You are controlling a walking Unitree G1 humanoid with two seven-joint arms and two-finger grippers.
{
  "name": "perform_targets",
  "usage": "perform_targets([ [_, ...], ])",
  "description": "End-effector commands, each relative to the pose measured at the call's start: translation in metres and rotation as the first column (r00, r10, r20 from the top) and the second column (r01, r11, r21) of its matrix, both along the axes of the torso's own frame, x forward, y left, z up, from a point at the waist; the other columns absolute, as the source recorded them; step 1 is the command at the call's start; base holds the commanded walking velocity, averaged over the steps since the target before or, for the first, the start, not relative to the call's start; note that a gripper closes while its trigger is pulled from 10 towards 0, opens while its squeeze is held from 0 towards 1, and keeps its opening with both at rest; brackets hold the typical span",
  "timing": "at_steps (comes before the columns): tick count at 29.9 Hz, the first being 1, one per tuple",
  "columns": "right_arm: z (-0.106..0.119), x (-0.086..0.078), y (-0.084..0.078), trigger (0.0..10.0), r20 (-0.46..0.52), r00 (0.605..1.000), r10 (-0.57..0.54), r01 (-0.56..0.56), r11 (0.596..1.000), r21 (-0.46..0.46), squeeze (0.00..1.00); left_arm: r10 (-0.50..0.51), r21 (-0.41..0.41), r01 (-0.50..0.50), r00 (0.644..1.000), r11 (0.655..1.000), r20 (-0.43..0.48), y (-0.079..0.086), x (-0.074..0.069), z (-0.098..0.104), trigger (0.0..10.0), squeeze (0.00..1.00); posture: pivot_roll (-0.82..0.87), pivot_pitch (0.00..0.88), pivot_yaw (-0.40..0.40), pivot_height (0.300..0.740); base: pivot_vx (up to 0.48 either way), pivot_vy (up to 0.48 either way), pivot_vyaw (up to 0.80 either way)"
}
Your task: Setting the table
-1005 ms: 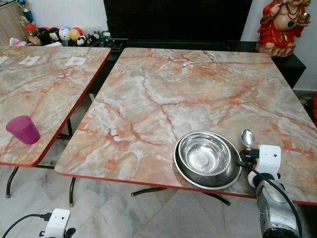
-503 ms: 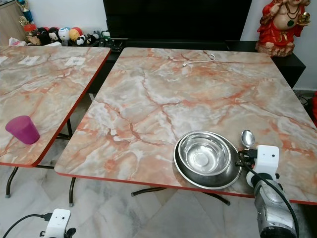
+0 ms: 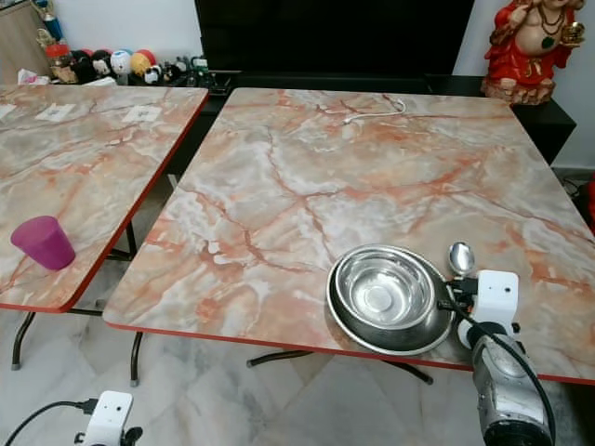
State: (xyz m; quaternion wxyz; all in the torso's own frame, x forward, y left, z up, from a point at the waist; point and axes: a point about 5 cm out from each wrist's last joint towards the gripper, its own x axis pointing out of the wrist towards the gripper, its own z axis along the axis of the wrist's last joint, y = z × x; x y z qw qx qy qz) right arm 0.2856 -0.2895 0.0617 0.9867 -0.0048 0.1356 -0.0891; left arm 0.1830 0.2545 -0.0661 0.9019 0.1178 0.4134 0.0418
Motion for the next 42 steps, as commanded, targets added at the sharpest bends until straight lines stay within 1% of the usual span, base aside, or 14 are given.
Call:
perform_targets([
  [1, 0.0, 0.001, 0.0, 10.0, 0.003, 1.0, -0.003, 0.003, 1.0, -0.003, 0.31, 0.007, 0.006, -0.007, 1.0, 1.0, -0.012, 0.006, -0.004, 0.0, 10.0, 0.0, 0.11, 0.041, 0.012, 0.74, 0.0, 0.0, 0.0],
  [3, 0.0, 0.001, -0.001, 10.0, 0.004, 1.0, -0.005, 0.005, 1.0, -0.004, 0.31, 0.007, 0.006, -0.007, 1.0, 1.0, -0.011, 0.006, -0.004, 0.0, 10.0, 0.0, 0.11, 0.041, 0.012, 0.74, 0.0, 0.0, 0.0],
  [4, 0.001, 0.001, -0.001, 10.0, 0.004, 1.0, -0.005, 0.005, 1.0, -0.004, 0.73, 0.007, 0.007, -0.007, 1.0, 1.0, -0.011, 0.007, -0.004, 0.0, 10.0, 0.0, 0.11, 0.041, 0.012, 0.74, 0.0, 0.0, 0.0],
  [5, 0.001, 0.001, -0.001, 10.0, 0.005, 1.0, -0.005, 0.005, 1.0, -0.005, 0.89, 0.007, 0.007, -0.007, 1.0, 1.0, -0.01, 0.007, -0.004, 0.0, 10.0, 0.0, 0.11, 0.041, 0.012, 0.74, 0.0, 0.0, 0.0],
  [10, 0.001, 0.002, -0.001, 10.0, 0.003, 1.0, -0.005, 0.006, 1.0, -0.016, 0.9, 0.007, 0.006, -0.007, 1.0, 1.0, -0.009, 0.006, -0.003, 0.0, 10.0, 0.0, 0.11, 0.038, 0.012, 0.74, 0.0, 0.0, 0.0],
  [12, 0.001, 0.002, 0.0, 10.0, 0.005, 1.0, -0.005, 0.005, 1.0, -0.015, 0.85, 0.006, 0.005, -0.006, 1.0, 1.0, -0.008, 0.005, -0.002, 0.0, 10.0, 0.0, 0.11, 0.038, 0.012, 0.74, 0.0, 0.0, 0.0],
  [13, 0.001, 0.003, 0.0, 10.0, 0.007, 1.0, -0.004, 0.004, 1.0, -0.016, 0.51, 0.006, 0.005, -0.006, 1.0, 1.0, -0.007, 0.004, -0.002, 0.0, 10.0, 0.0, 0.11, 0.038, 0.012, 0.74, 0.0, 0.0, 0.0],
  [14, 0.001, 0.003, 0.0, 10.0, 0.008, 1.0, -0.004, 0.004, 1.0, -0.017, 0.0, 0.006, 0.004, -0.006, 1.0, 1.0, -0.007, 0.003, -0.002, 0.0, 10.0, 0.0, 0.11, 0.038, 0.012, 0.74, 0.0, 0.0, 0.0],
  [28, 0.004, 0.003, -0.003, 10.0, 0.018, 1.0, -0.02, 0.02, 0.999, -0.046, 0.0, 0.006, 0.0, -0.006, 1.0, 1.0, -0.007, 0.0, -0.002, -0.001, 10.0, 0.0, 0.11, 0.037, 0.011, 0.74, 0.0, 0.0, 0.0],
  [31, 0.018, 0.006, -0.006, 10.0, 0.116, 0.992, -0.046, 0.053, 0.997, -0.061, 0.0, 0.006, 0.001, -0.006, 1.0, 1.0, -0.008, 0.001, -0.002, -0.001, 10.0, 0.0, 0.11, 0.037, 0.011, 0.74, 0.0, 0.0, 0.0],
  [34, 0.028, 0.008, -0.007, 10.0, 0.178, 0.983, -0.052, 0.064, 0.996, -0.061, 0.0, 0.007, 0.001, -0.007, 1.0, 1.0, -0.007, 0.002, -0.002, -0.001, 10.0, 0.0, 0.11, 0.037, 0.011, 0.74, 0.0, 0.0, 0.0],
  [38, 0.034, 0.008, -0.009, 10.0, 0.213, 0.975, -0.06, 0.076, 0.995, -0.068, 0.0, 0.007, 0.0, -0.007, 1.0, 1.0, -0.005, 0.002, -0.002, 0.0, 10.0, 0.0, 0.11, 0.037, 0.011, 0.74, 0.0, 0.0, 0.0],
  [41, 0.041, 0.009, -0.01, 10.0, 0.258, 0.964, -0.072, 0.092, 0.993, -0.068, 0.0, 0.007, -0.001, -0.007, 1.0, 1.0, -0.004, 0.002, -0.001, 0.0, 10.0, 0.0, 0.11, 0.036, 0.011, 0.74, 0.0, 0.0, 0.0],
  [42, 0.047, 0.009, -0.011, 10.0, 0.295, 0.952, -0.079, 0.102, 0.993, -0.065, 0.0, 0.007, -0.001, -0.007, 1.0, 1.0, -0.003, 0.002, -0.001, 0.0, 10.0, 0.0, 0.11, 0.036, 0.011, 0.74, 0.0, 0.0, 0.0],
])
